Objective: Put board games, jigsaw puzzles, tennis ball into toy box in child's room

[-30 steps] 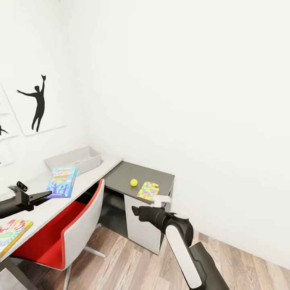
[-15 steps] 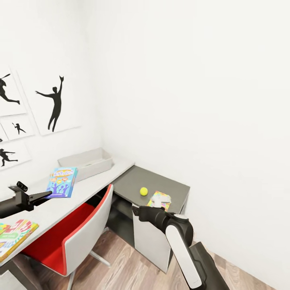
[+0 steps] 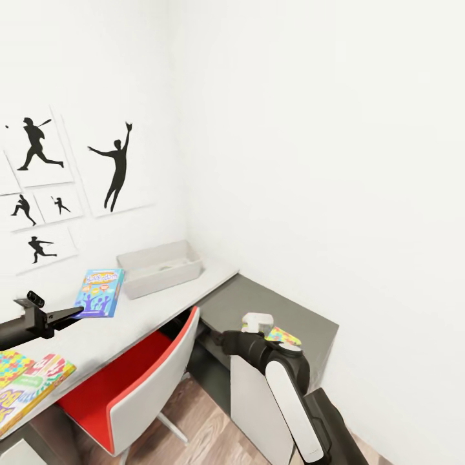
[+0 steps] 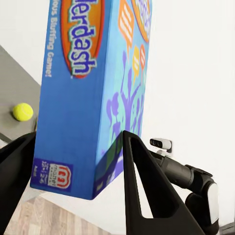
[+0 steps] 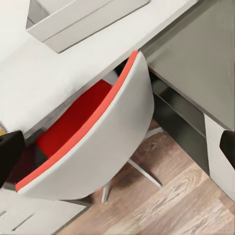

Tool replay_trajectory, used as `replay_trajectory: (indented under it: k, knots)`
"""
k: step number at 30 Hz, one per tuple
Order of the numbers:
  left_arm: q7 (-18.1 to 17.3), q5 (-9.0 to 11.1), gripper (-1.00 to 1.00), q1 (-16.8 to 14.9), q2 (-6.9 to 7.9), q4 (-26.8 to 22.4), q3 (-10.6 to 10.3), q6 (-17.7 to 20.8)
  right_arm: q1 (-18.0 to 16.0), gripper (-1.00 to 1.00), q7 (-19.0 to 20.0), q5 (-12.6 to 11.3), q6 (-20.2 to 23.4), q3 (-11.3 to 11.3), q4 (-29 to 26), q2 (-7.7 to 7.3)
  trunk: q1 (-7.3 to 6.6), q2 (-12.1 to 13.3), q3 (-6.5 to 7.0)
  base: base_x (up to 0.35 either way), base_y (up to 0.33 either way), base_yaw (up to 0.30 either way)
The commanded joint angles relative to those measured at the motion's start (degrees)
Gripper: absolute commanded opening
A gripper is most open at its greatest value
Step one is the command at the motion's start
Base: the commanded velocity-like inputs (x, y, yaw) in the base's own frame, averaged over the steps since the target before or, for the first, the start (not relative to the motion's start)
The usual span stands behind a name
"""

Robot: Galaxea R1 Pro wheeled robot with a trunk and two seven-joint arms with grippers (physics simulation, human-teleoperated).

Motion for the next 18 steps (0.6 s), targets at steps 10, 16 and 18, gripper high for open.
replay_trajectory:
  k: [10,16,18]
  knots:
    - [-0.2,0.1,-1.0,-0.1,0.01,0.0,0.0,0.6,-0.1,1.0,-0.6,-0.6,0.1,0.1,-0.1,0.0,0.07,-0.1,-0.13,0.325,-0.001,0.283]
    - [-0.2,0.2,-1.0,-0.1,0.01,0.0,0.0,0.6,-0.1,1.0,-0.5,-0.6,0.1,0.1,-0.1,0.0,0.07,-0.1,-0.13,0.329,0.004,0.284]
    - [-0.2,0.1,-1.0,-0.1,0.01,0.0,0.0,0.6,-0.1,1.0,-0.5,-0.6,0.1,0.1,-0.1,0.0,0.07,-0.1,-0.13,0.323,0.077,0.289]
